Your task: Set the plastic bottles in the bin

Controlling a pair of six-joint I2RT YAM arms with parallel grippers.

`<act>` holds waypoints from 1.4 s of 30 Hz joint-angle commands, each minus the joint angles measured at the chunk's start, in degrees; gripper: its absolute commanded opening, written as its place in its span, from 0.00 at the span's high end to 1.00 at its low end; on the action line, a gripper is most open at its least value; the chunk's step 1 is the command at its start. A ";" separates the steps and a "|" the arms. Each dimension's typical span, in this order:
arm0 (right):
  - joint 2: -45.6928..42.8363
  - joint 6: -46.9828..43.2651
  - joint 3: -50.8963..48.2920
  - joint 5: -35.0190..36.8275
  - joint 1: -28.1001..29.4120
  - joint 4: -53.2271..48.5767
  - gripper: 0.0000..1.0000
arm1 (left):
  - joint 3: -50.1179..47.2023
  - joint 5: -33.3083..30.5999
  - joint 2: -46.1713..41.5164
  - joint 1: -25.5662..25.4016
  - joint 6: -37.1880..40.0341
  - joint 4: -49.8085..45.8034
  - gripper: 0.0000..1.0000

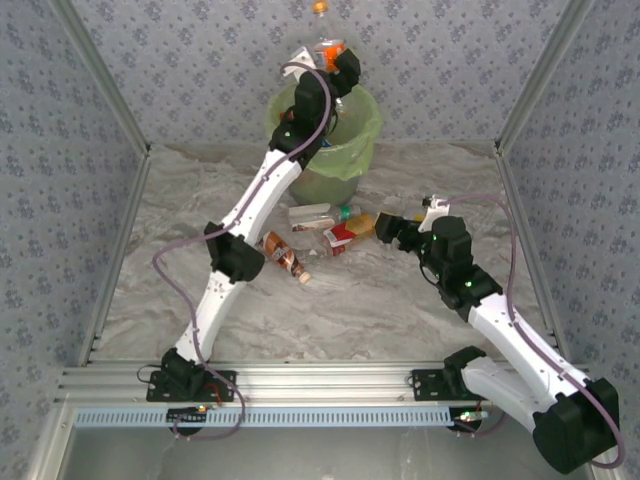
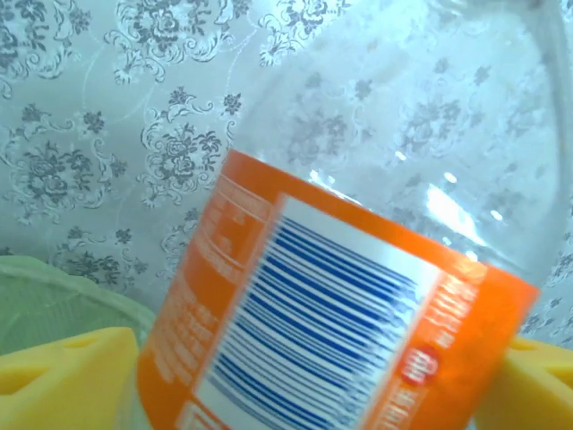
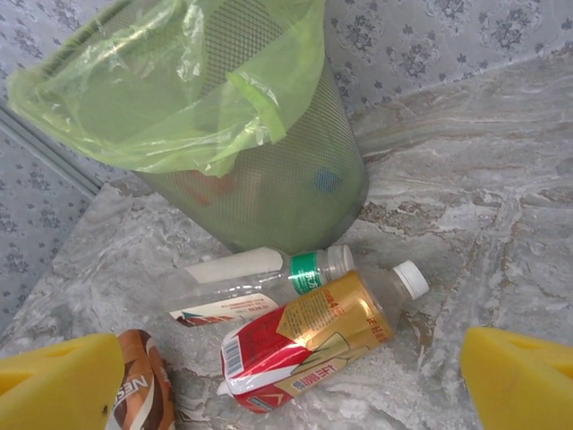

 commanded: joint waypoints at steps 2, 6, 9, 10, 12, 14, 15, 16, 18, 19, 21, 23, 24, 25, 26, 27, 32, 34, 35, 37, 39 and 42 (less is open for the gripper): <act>0.43 0.86 0.11 2.54 -0.37 -3.65 0.01 | 8.94 0.52 -1.10 0.13 -3.20 -18.14 0.01; 1.83 2.53 0.19 3.98 -0.50 -4.21 0.01 | 6.17 6.74 -5.29 0.10 1.13 -21.40 0.01; 2.58 3.94 0.18 5.01 -0.58 -4.57 0.01 | 6.07 9.52 -6.72 0.21 3.81 -23.54 0.01; 2.82 4.15 0.20 4.98 -0.59 -4.41 0.01 | 6.13 9.96 -7.21 0.22 4.54 -23.86 0.01; 3.22 4.48 0.33 4.90 -0.59 -4.48 0.01 | 6.15 10.66 -7.69 0.23 5.72 -25.30 0.01; 3.63 4.34 0.36 4.69 -0.59 -4.31 0.01 | 6.32 12.35 -7.63 0.24 7.19 -24.69 0.01; 3.99 4.12 0.47 4.54 -0.59 -4.39 0.01 | 6.34 13.65 -7.53 0.24 8.14 -24.52 0.01; 4.41 3.92 0.60 4.61 -0.60 -4.51 0.01 | 5.46 15.12 -7.85 0.51 8.70 -23.69 0.01; 5.24 4.06 0.95 5.02 -0.67 -5.22 0.01 | -2.37 21.60 -11.24 3.30 3.56 -19.18 0.01; 5.62 4.15 0.92 5.01 -0.67 -5.44 0.01 | -5.14 24.67 -12.28 4.76 1.03 -17.11 0.01; 6.41 4.67 0.96 4.80 -0.67 -5.30 0.01 | -12.94 30.06 -15.58 8.04 -3.68 -12.14 0.01; 7.40 5.20 0.99 4.54 -0.67 -4.81 0.01 | -17.28 31.42 -18.47 9.99 -3.58 -11.33 0.01; 8.06 5.39 0.95 4.44 -0.67 -4.50 0.01 | -19.17 31.15 -20.16 10.78 -2.76 -12.06 0.01; 8.78 5.56 1.03 4.24 -0.67 -4.06 0.01 | -20.66 31.06 -21.55 11.30 -1.88 -12.52 0.01; 9.76 5.82 1.14 4.09 -0.67 -3.57 0.01 | -22.72 30.89 -23.31 11.72 -0.88 -13.20 0.01; 10.77 6.15 1.32 4.06 -0.67 -2.90 0.01 | -24.79 30.52 -25.09 12.05 0.41 -13.59 0.01; 16.79 7.52 3.64 2.74 -0.37 -0.46 0.01 | -42.25 24.65 -36.73 11.93 7.39 -9.56 0.01; 19.81 9.44 5.19 3.11 0.08 -0.21 0.01 | -54.95 21.90 -43.85 12.02 8.65 -0.78 0.01; 21.32 10.13 6.17 3.57 0.46 -0.13 0.01 | -62.60 20.47 -47.73 12.08 8.81 4.66 0.01; 23.84 11.52 7.76 5.37 1.25 -0.16 0.01 | -74.65 17.45 -54.33 12.13 8.76 13.54 0.01; 26.12 13.35 9.18 7.24 2.02 -0.15 0.01 | -83.62 14.43 -59.50 12.11 7.83 18.60 0.01; 29.92 15.66 11.34 7.86 2.88 0.11 0.01 | -92.10 11.93 -64.87 12.12 7.07 19.91 0.01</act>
